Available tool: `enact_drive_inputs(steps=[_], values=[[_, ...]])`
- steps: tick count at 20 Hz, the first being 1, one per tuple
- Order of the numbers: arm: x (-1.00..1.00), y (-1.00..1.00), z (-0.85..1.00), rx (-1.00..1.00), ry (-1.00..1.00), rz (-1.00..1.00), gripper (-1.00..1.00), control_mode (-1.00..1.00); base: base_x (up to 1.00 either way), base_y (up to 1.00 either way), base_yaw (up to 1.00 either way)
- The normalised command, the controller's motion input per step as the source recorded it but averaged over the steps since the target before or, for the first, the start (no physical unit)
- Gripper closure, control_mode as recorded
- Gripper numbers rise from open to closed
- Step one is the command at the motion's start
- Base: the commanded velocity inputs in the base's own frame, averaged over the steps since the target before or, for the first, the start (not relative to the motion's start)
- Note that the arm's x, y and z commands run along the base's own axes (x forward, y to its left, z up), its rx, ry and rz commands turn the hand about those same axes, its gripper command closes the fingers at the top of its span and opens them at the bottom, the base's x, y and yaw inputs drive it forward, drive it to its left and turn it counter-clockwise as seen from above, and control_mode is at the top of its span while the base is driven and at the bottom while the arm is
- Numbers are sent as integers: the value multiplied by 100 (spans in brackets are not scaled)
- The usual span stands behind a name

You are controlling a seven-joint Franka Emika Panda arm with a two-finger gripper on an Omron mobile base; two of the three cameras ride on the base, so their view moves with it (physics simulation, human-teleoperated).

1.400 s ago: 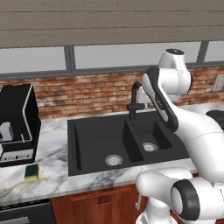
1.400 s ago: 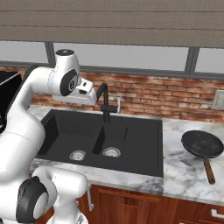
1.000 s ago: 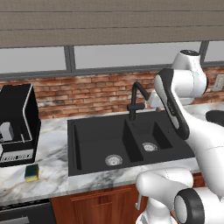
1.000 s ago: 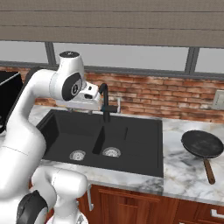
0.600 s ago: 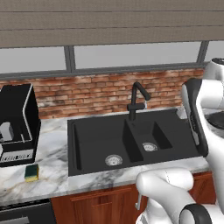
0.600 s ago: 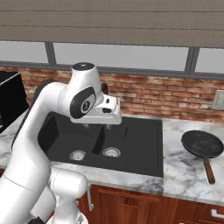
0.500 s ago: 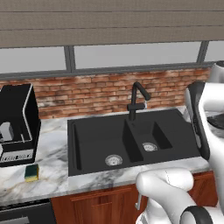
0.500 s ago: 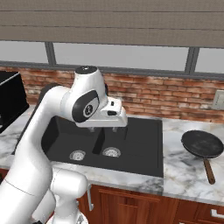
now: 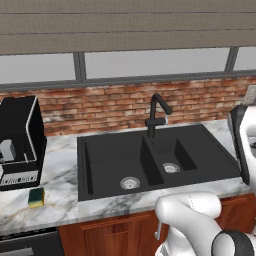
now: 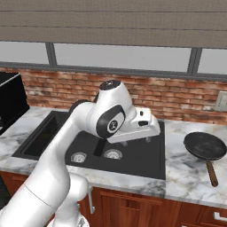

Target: Pick the pan and sponge and place them into the sink. Then turn on the water.

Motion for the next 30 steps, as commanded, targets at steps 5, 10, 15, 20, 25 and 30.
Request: enact_drive_inputs(steps=[5, 10, 15, 20, 25, 30], values=[[0, -89, -19, 0, 1, -10, -100, -100, 0, 0, 0], [1, -82, -46, 4, 4, -11, -100, -100, 0, 0, 0], [2, -70, -43, 15, 0, -9, -100, -100, 0, 0, 0], [6, -55, -42, 13, 0, -1, -100, -100, 0, 0, 0], [24, -45, -24, 5, 0, 3, -100, -100, 0, 0, 0], [31, -41, -20, 0, 0, 8, -100, -100, 0, 0, 0]])
